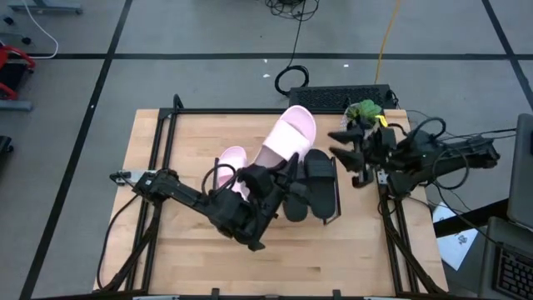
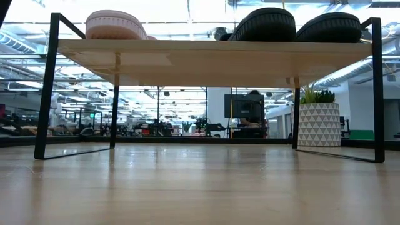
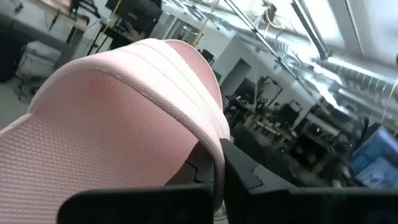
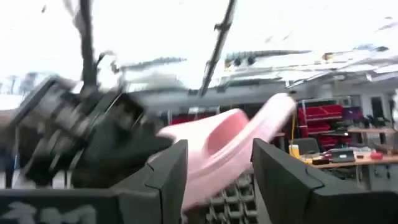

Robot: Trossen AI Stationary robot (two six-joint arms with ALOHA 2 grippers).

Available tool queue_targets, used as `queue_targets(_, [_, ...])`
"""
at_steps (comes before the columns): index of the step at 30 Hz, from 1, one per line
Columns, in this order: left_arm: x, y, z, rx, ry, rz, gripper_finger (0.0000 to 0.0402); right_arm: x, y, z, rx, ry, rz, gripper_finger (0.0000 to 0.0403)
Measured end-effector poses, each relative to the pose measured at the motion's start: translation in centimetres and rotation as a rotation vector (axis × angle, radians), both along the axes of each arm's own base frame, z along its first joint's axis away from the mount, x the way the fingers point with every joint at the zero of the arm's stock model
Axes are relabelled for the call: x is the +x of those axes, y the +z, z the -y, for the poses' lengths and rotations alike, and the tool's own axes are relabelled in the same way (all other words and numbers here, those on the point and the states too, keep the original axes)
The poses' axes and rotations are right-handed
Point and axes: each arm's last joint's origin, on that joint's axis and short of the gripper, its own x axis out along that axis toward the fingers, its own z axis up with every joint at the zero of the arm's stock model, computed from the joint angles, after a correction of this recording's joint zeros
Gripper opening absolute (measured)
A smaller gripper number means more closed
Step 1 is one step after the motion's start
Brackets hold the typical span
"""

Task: Pick and place slides into the shelf
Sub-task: Put the pink slipper on the shelf

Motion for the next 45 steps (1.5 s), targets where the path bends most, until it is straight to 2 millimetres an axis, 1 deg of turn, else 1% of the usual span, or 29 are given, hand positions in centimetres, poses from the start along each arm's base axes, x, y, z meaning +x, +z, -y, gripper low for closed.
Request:
queue_targets(4, [0.0, 0.2, -0.5, 0.027, 0.016, -0.040, 0.0000, 0.8, -0.3, 1.1, 0.186, 0.026, 0.043, 0.0171])
queue_targets(6, [-0.2, 0.7, -1.0, 0.039, 0.026, -0.054, 0.0000, 1.2, -0.6, 1.3, 0.274, 0.059, 0.042, 0.0171])
queue_targets(8, [-0.2, 1.1, -1.9, 0.069, 0.025, -0.044, 0.0000, 1.5, -0.7, 1.4, 0.317, 0.113, 0.042, 0.0171])
queue_targets(10, [-0.3, 1.7, -2.7, 0.104, 0.023, -0.020, 0.0000, 1.7, -0.7, 1.2, 0.337, 0.160, 0.039, 0.0171])
queue_targets(13, [-0.2, 2.2, -3.9, 0.163, 0.019, 0.011, 0.0000, 2.2, -1.1, 1.0, 0.356, 0.182, 0.018, 0.0171])
queue_targets(17, [0.0, 2.5, -5.0, 0.207, 0.016, 0.055, 0.0000, 2.7, -1.2, 0.9, 0.406, 0.209, 0.031, 0.0171])
queue_targets(21, [0.2, 2.8, -6.1, 0.248, 0.006, 0.112, 0.0000, 3.7, -1.9, 0.8, 0.428, 0.210, -0.002, 0.0171])
queue_targets(26, [0.4, 2.8, -7.0, 0.261, 0.011, 0.129, 0.0000, 4.7, -2.2, 0.7, 0.450, 0.234, 0.027, 0.0171])
queue_targets(29, [0.5, 2.8, -7.2, 0.262, 0.012, 0.135, 0.0000, 5.1, -2.1, 0.6, 0.432, 0.263, 0.068, 0.0171])
queue_targets(32, [0.5, 2.8, -7.3, 0.262, 0.016, 0.131, 0.0000, 5.5, -2.3, 0.5, 0.407, 0.305, 0.065, 0.0176])
queue_targets(36, [0.5, 2.8, -7.3, 0.261, 0.016, 0.131, 0.0000, 5.8, -2.5, 0.9, 0.412, 0.340, 0.053, 0.0203])
queue_targets(42, [0.5, 2.8, -7.2, 0.260, 0.012, 0.136, 0.0000, 6.0, -2.6, 1.8, 0.394, 0.369, 0.043, 0.0272])
queue_targets(45, [0.4, 2.8, -6.7, 0.259, 0.002, 0.136, 0.0000, 6.1, -2.7, 2.5, 0.363, 0.392, 0.030, 0.0297])
